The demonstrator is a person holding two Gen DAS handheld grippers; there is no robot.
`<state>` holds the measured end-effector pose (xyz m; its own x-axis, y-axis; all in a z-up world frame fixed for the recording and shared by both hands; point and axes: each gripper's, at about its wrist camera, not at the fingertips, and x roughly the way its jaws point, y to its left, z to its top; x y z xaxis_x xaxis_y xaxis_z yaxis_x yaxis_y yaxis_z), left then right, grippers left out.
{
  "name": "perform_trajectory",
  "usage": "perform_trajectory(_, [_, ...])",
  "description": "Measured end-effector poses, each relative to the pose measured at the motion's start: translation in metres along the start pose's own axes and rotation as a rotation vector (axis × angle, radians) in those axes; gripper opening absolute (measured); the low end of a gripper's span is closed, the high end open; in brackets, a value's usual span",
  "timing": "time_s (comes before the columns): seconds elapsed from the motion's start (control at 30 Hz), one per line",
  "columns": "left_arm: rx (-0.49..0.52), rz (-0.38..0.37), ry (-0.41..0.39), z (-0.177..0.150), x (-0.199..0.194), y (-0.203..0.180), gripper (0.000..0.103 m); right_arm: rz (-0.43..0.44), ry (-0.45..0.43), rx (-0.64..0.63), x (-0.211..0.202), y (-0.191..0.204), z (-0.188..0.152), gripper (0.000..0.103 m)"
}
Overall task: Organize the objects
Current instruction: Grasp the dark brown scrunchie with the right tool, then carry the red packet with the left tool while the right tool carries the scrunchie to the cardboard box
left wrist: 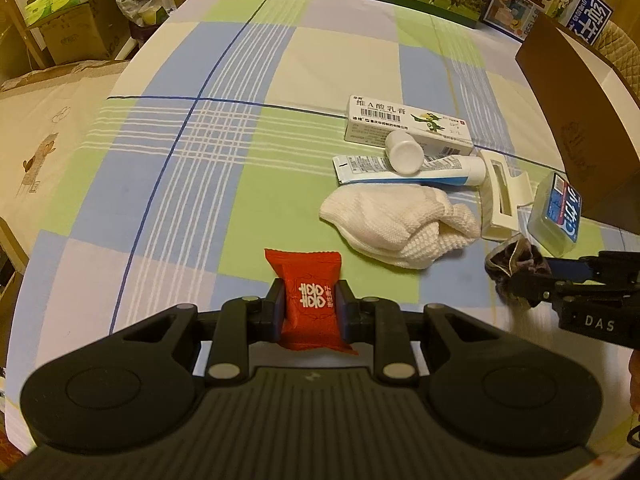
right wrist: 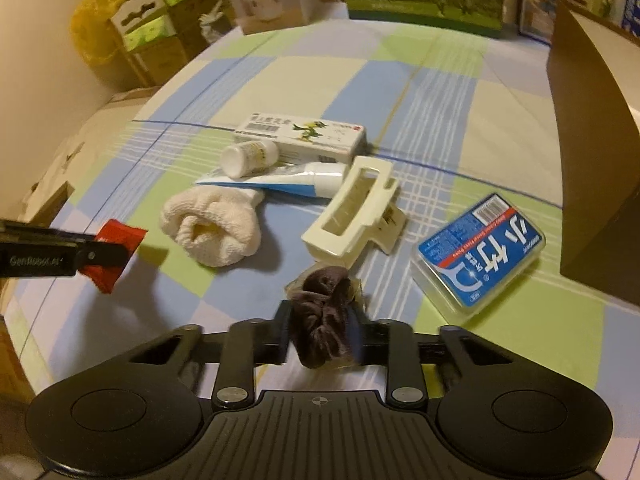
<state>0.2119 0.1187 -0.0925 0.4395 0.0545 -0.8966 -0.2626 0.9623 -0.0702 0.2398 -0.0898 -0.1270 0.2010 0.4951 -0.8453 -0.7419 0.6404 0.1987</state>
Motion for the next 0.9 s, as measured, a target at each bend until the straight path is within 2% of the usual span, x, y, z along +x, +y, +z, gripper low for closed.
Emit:
perform_trajectory(0.13, [0.006,-0.012,-0.009,0.001,-0.005,-0.006,0.021,0.019,-0.012,-0.003,-0.011,-0.001,0.0,0.017])
perform_trajectory(0.5, [0.057,-0.065,-0.063,0.012,-0.032,-0.035,0.021,0.031,-0.07,0.067,-0.059,-0.015,0.0,0.017])
perform_trajectory(0.9, [0.168,-0.164,-0.096,0.027,-0.044,-0.106,0.021,-0.023,-0.161,0.173,-0.123,-0.062,-0.007,0.017])
